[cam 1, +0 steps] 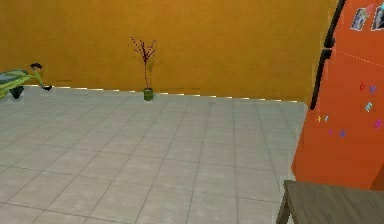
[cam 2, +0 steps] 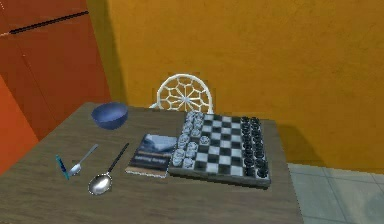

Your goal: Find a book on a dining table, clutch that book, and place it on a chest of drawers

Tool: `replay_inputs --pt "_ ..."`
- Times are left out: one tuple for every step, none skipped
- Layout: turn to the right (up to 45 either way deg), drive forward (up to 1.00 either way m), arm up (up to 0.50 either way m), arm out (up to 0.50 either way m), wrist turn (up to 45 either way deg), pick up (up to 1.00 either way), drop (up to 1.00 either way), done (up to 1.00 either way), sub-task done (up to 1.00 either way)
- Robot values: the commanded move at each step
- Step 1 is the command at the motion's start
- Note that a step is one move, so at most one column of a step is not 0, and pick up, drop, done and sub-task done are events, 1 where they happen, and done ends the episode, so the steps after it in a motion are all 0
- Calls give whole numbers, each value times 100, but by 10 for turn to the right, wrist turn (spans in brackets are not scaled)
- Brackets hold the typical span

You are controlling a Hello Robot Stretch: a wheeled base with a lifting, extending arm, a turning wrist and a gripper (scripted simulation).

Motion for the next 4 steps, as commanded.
replay_inputs --pt "0 0 50 0 0 0 0 0 0" --pt "0 0 34 0 0 0 0 0 0" --pt "0 0 0 26 0 0 0 0 0" --pt "0 0 0 0 450 0 0 0 0"
